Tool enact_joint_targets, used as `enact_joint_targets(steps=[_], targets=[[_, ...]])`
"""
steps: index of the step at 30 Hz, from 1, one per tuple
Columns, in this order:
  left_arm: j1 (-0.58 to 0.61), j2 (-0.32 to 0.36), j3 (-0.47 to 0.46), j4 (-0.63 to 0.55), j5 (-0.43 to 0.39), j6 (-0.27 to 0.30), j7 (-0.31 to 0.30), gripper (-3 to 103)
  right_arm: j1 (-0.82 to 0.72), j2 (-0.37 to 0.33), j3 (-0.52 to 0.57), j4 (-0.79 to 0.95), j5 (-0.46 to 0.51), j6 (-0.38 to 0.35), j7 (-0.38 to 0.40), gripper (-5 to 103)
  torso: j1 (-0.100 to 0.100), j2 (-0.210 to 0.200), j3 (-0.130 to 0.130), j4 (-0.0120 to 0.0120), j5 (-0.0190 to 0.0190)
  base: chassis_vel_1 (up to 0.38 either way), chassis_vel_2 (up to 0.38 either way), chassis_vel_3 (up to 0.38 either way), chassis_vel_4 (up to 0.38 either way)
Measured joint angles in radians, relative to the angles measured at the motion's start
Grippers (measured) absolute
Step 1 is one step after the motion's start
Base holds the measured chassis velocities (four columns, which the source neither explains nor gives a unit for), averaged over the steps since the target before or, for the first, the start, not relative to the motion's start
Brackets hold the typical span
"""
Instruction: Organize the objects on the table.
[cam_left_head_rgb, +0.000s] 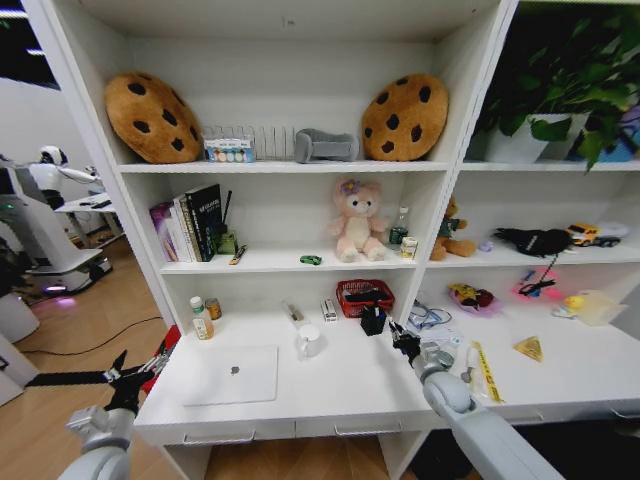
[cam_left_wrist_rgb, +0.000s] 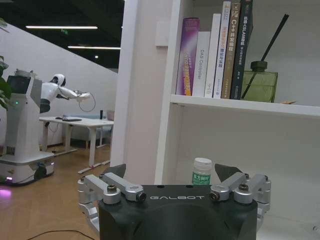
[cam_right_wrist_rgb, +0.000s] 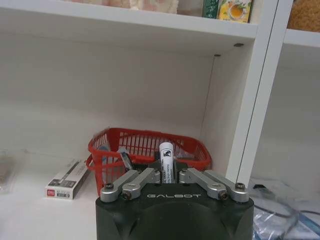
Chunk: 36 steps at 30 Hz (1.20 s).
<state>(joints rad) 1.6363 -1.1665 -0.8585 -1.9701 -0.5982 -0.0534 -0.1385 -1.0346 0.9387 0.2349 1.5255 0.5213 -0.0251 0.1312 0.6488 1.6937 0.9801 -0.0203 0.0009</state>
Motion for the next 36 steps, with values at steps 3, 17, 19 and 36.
enact_joint_targets(steps=[3, 17, 19, 36], targets=[[0.0, 0.0, 0.0, 0.001, 0.0, 0.0, -0.001, 100, 0.039, 0.005, -0.023, -0.023, -0.01, 0.04, -0.006, 12, 0.0, 0.0, 0.0, -0.0001, 0.0, 0.0, 0.0, 0.0, 0.0], [-0.007, 0.003, -0.002, 0.012, -0.006, 0.01, -0.004, 100, 0.225, 0.046, -0.111, -0.193, -0.085, 0.145, -0.01, 12, 0.0, 0.0, 0.0, 0.0, -0.0001, 0.0, 0.0, 0.0, 0.0], [-0.009, 0.003, -0.001, 0.013, -0.006, 0.01, -0.005, 100, 0.246, 0.054, -0.12, -0.217, -0.094, 0.155, -0.011, 12, 0.0, 0.0, 0.0, 0.0, -0.0001, 0.0, 0.0, 0.0, 0.0], [-0.026, 0.0, 0.01, 0.033, -0.002, 0.011, -0.009, 100, 0.447, 0.173, -0.229, -0.525, -0.117, 0.222, -0.032, 12, 0.0, 0.0, 0.0, 0.0, -0.0002, 0.0, 0.0, 0.0, 0.0]])
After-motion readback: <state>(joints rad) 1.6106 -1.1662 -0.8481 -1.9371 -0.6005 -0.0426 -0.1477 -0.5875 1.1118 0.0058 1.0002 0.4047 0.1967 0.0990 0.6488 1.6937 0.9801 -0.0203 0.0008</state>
